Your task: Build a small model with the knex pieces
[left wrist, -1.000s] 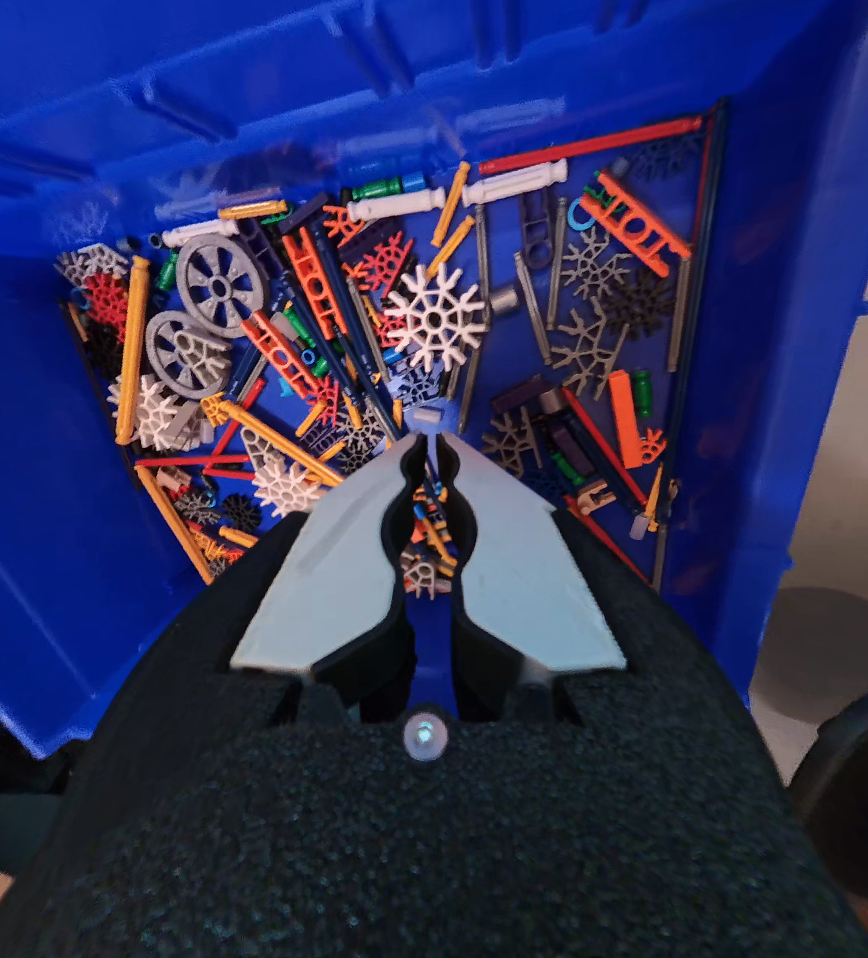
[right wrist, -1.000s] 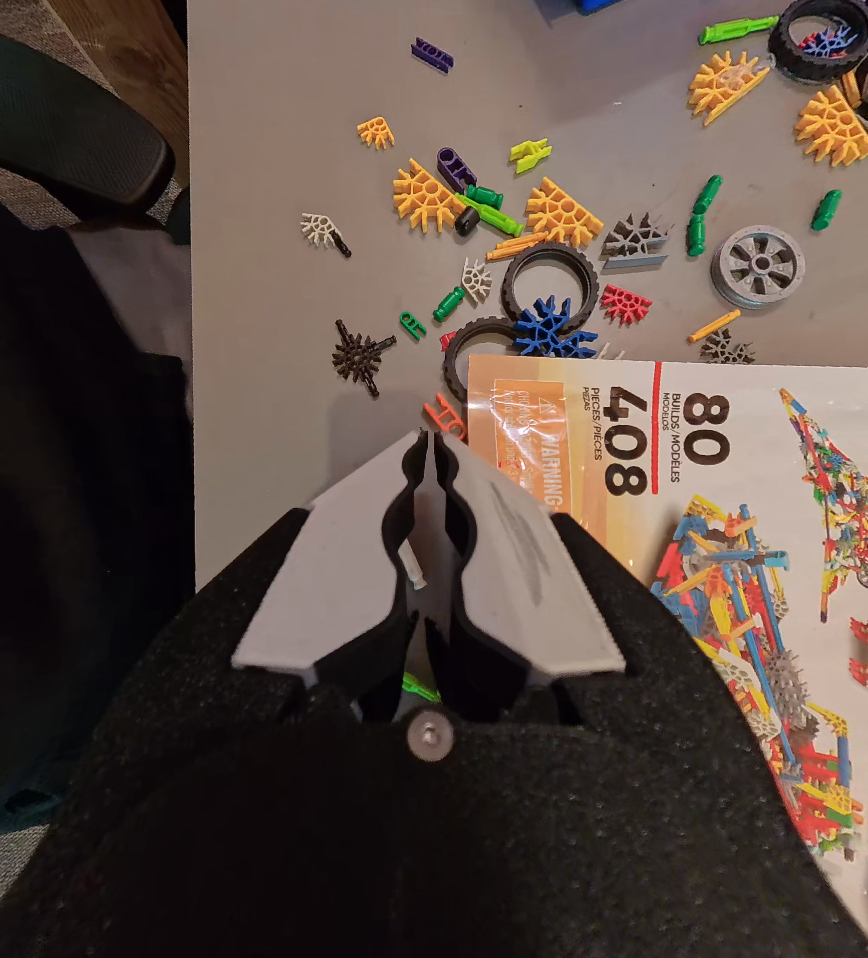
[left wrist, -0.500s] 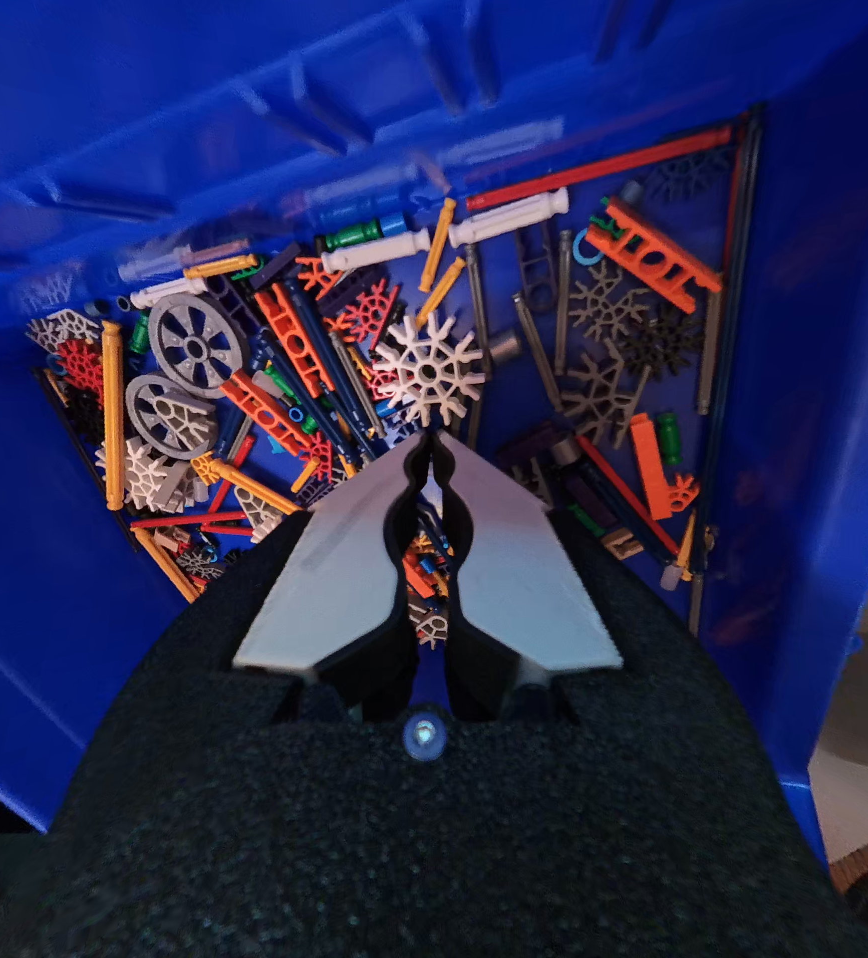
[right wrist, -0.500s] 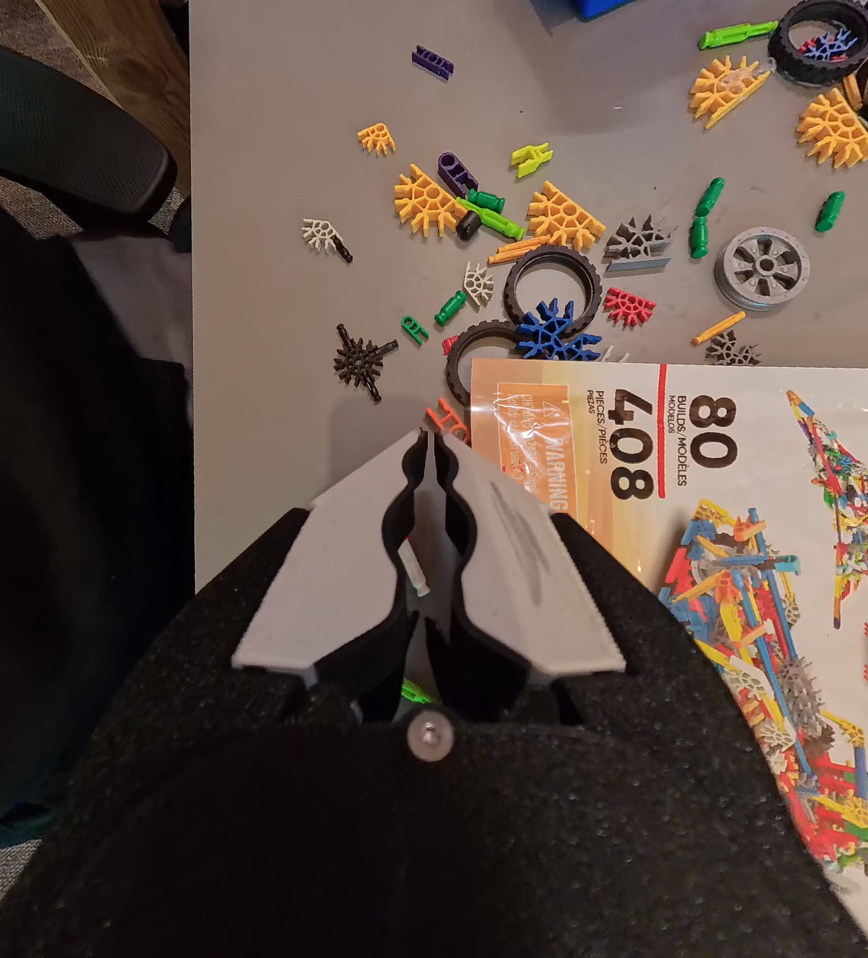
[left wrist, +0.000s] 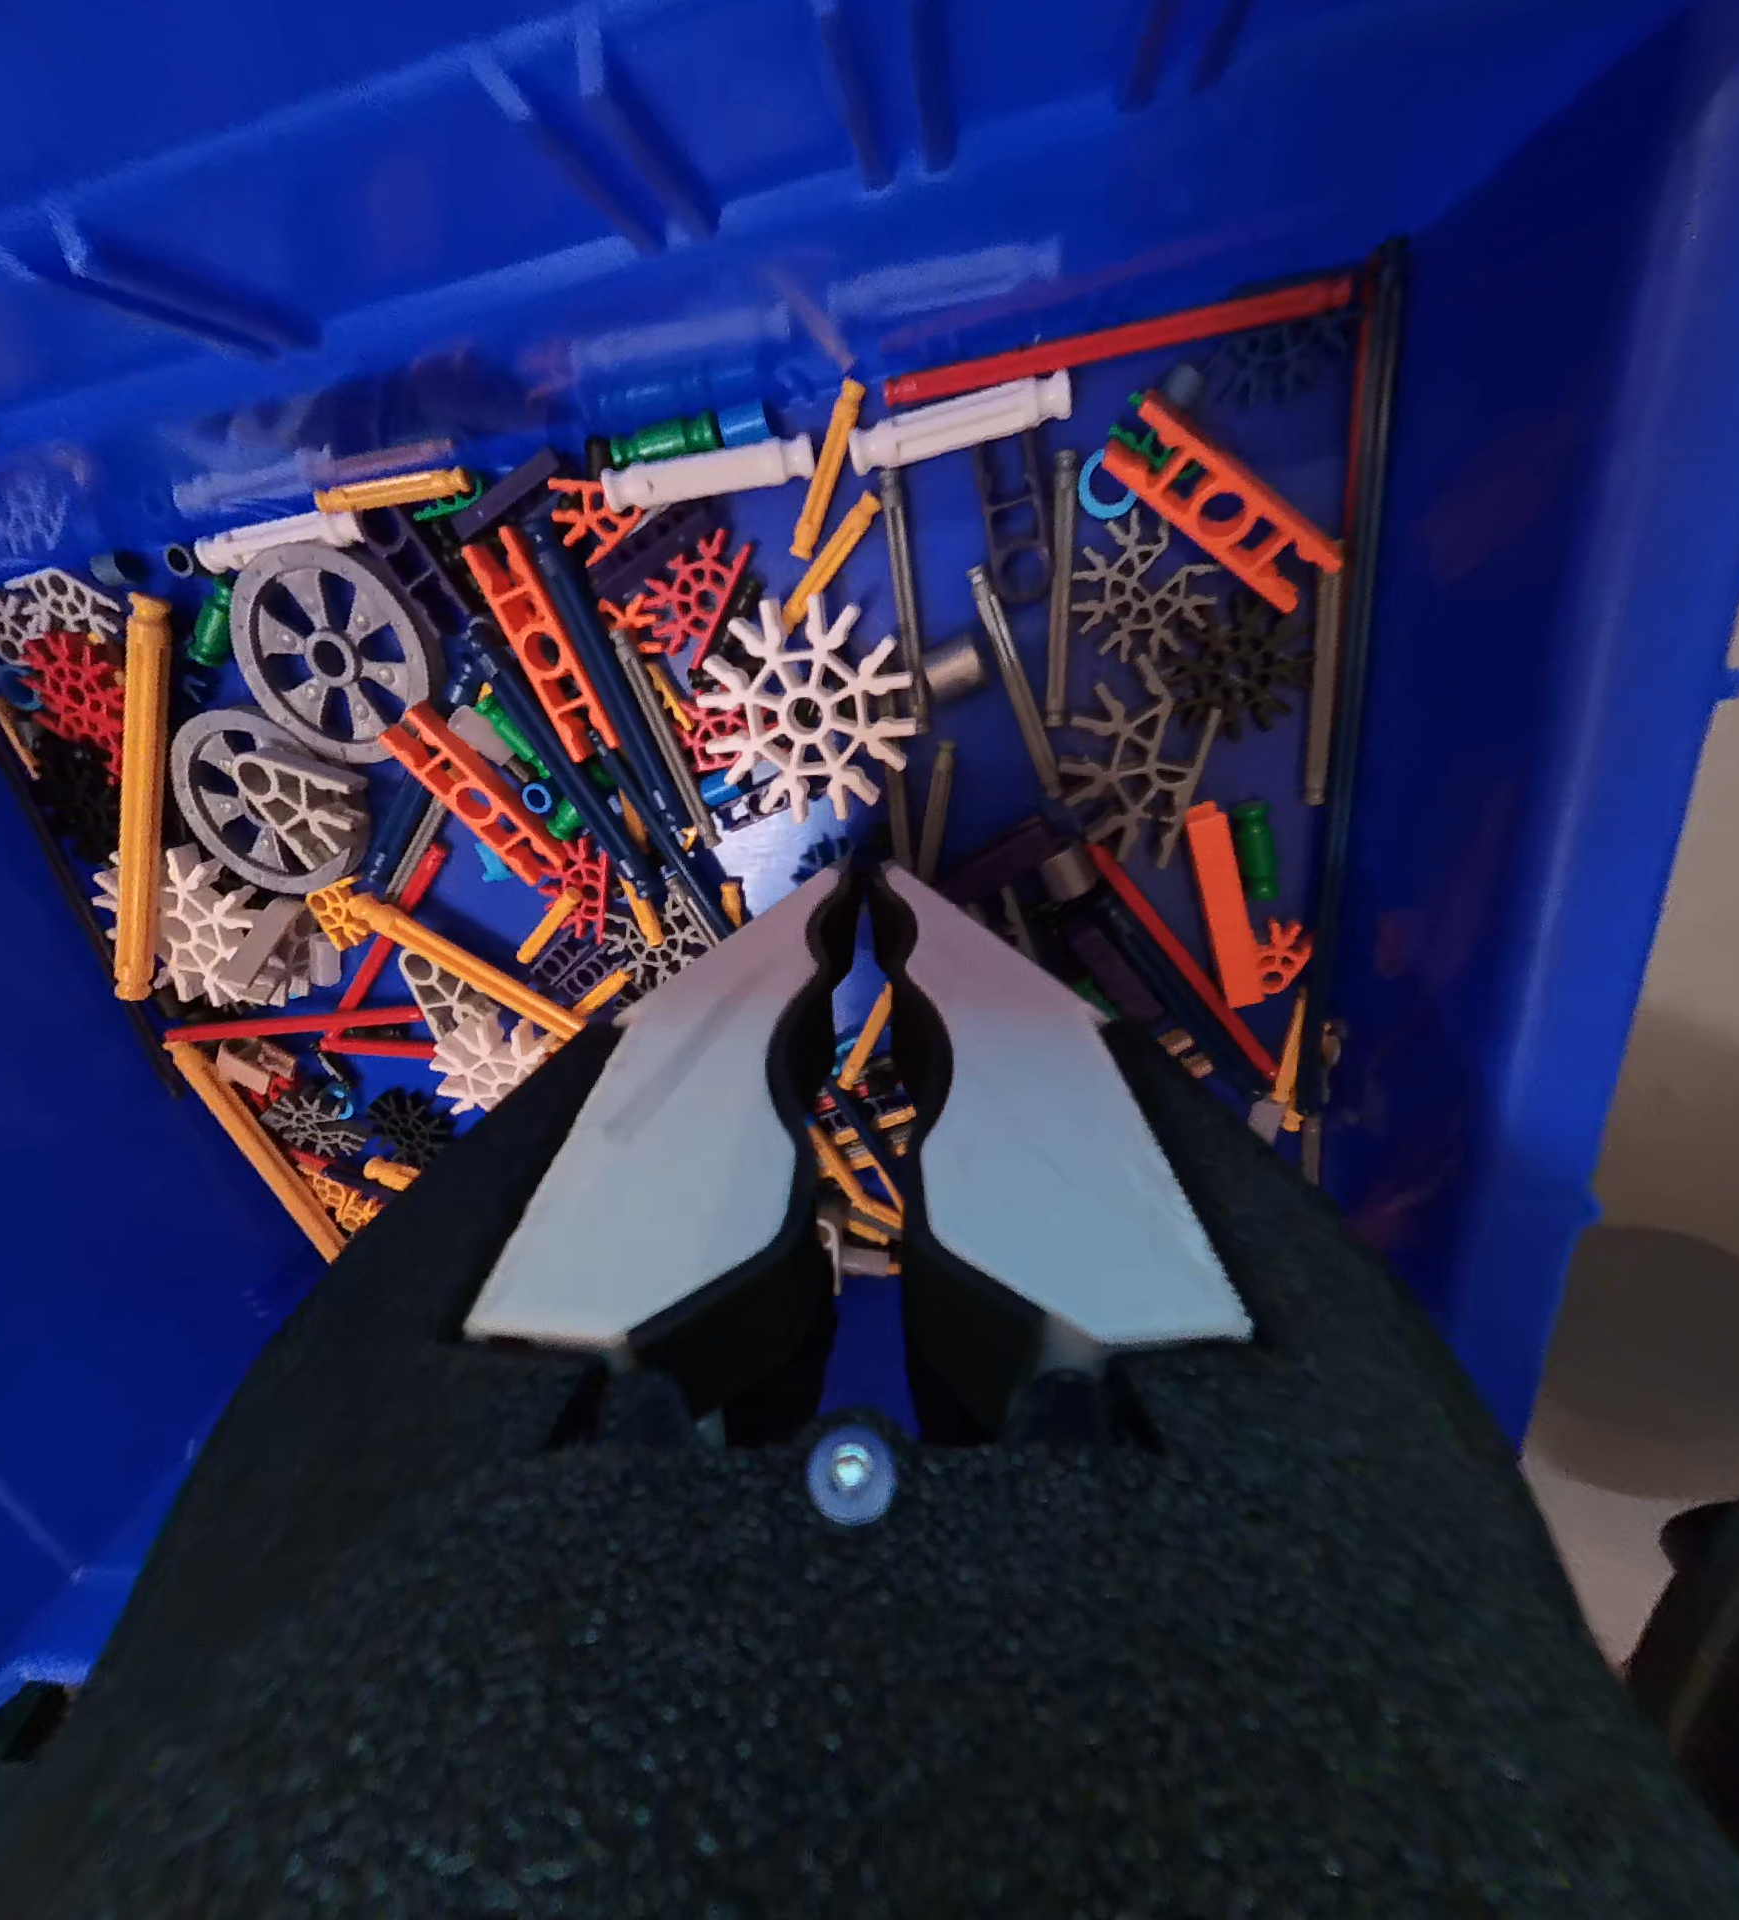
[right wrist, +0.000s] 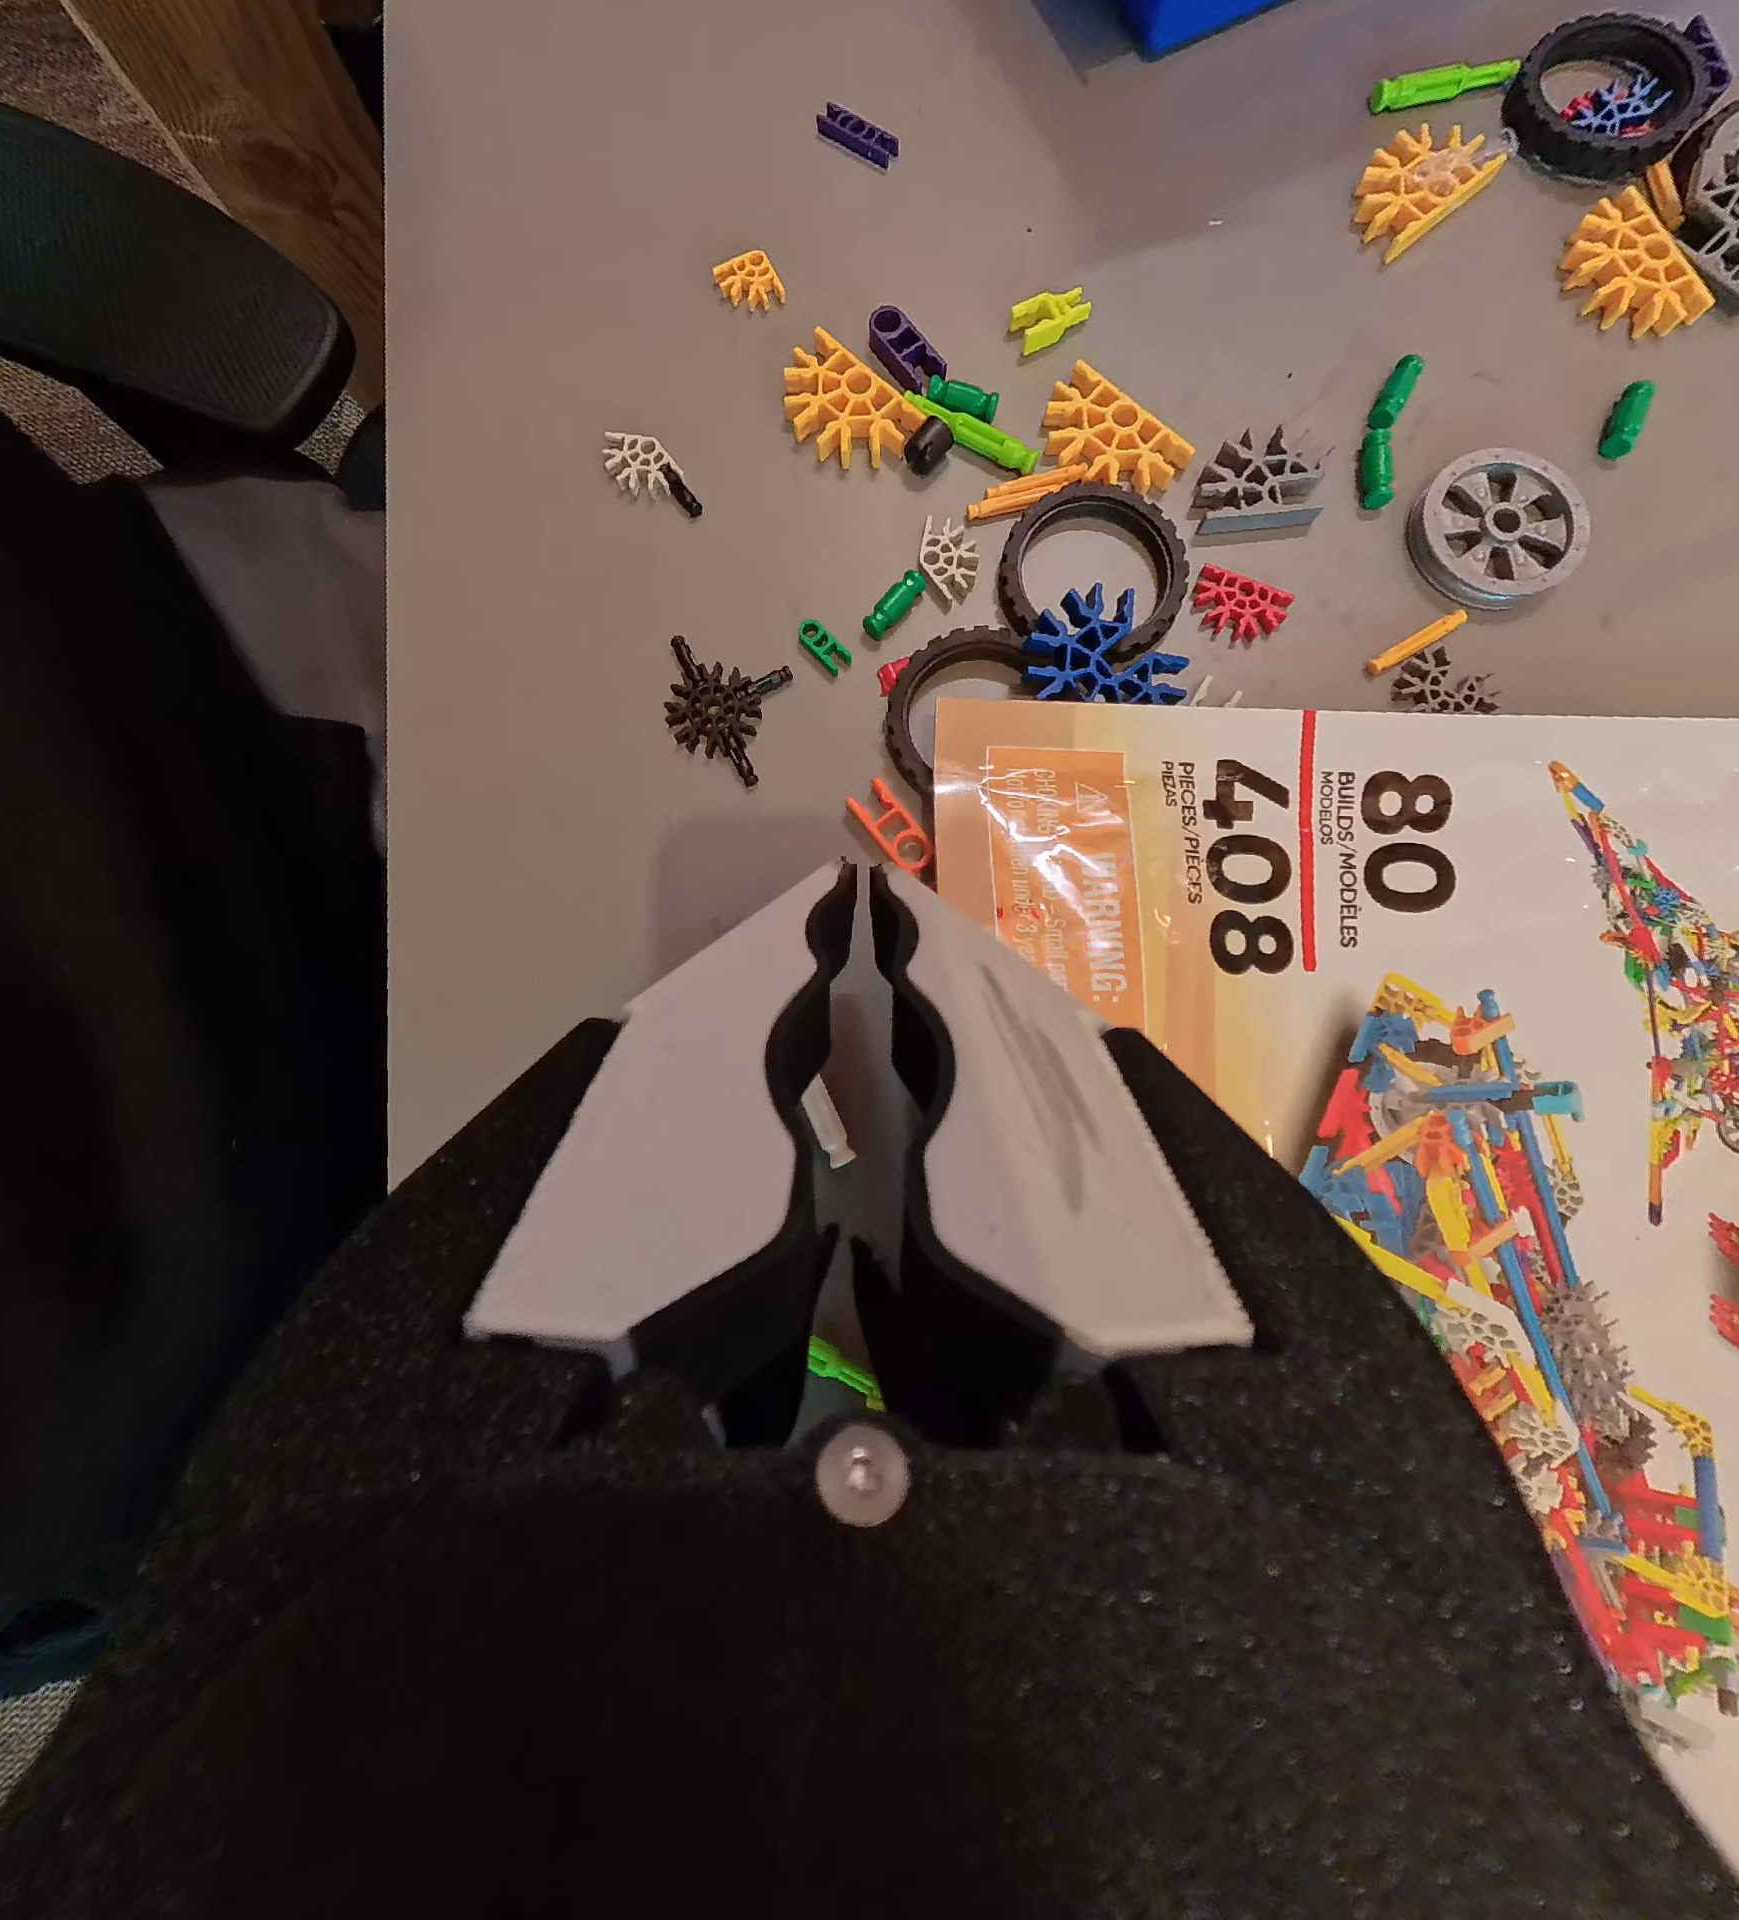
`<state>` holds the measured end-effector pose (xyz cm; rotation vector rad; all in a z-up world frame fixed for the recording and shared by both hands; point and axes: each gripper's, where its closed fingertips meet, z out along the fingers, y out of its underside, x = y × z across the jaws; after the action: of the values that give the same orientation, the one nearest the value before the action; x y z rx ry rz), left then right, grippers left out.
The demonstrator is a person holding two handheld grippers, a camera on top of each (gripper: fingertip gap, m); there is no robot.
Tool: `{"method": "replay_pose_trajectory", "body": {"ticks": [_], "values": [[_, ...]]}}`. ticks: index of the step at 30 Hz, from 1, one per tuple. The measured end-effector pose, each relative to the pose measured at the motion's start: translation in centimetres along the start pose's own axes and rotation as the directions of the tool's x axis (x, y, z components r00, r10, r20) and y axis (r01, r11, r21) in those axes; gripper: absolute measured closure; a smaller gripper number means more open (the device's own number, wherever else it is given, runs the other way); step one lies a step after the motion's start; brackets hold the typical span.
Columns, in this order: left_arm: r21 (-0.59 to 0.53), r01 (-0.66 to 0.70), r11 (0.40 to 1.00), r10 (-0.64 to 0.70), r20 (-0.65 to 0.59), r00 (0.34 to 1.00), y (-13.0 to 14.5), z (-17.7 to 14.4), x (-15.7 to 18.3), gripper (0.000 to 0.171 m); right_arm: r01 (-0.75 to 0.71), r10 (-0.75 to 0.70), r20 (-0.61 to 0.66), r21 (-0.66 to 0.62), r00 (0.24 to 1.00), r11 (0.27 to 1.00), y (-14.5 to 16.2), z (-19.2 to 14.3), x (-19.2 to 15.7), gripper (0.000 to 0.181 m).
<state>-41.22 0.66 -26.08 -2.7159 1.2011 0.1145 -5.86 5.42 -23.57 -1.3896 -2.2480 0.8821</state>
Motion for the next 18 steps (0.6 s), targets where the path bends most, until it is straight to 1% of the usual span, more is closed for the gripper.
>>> {"method": "replay_pose_trajectory", "body": {"ticks": [3, 5, 8, 10, 12, 15, 18], "values": [[0.001, 0.006, 1.000, -0.006, 0.002, 1.000, 0.0, 0.0, -0.1, 0.171, -0.002, 0.002, 0.000, 0.005, 1.000, 1.000, 0.0, 0.0, 0.0, 0.180], [0.021, 0.010, 1.000, -0.010, -0.004, 1.000, -0.3, -0.1, 0.0, 0.170, -0.001, 0.001, 0.000, 0.006, 1.000, 1.000, 0.1, 0.0, 0.0, 0.180], [0.013, 0.018, 1.000, -0.019, 0.034, 0.999, 0.0, -0.2, -0.6, 0.167, -0.002, 0.002, -0.004, 0.003, 1.000, 1.000, 0.3, 0.0, 0.0, 0.180], [0.034, 0.028, 0.999, -0.028, 0.013, 1.000, -0.2, -0.3, -0.2, 0.168, -0.002, 0.002, -0.003, 0.005, 1.000, 1.000, 0.3, -0.1, 0.0, 0.180], [0.004, 0.028, 1.000, -0.028, 0.027, 0.999, 0.3, -0.2, -0.5, 0.168, 0.000, 0.000, -0.002, 0.004, 1.000, 1.000, 0.3, -0.1, 0.0, 0.179], [-0.009, 0.047, 0.999, -0.047, 0.038, 0.998, 0.4, 0.2, -1.0, 0.169, 0.002, -0.002, -0.001, 0.007, 1.000, 1.000, 0.2, -0.1, -0.1, 0.180], [0.006, 0.060, 0.998, -0.060, 0.039, 0.997, 0.0, 0.2, -1.4, 0.168, 0.004, -0.004, 0.001, 0.007, 1.000, 1.000, 0.2, 0.0, -0.1, 0.180]]}}
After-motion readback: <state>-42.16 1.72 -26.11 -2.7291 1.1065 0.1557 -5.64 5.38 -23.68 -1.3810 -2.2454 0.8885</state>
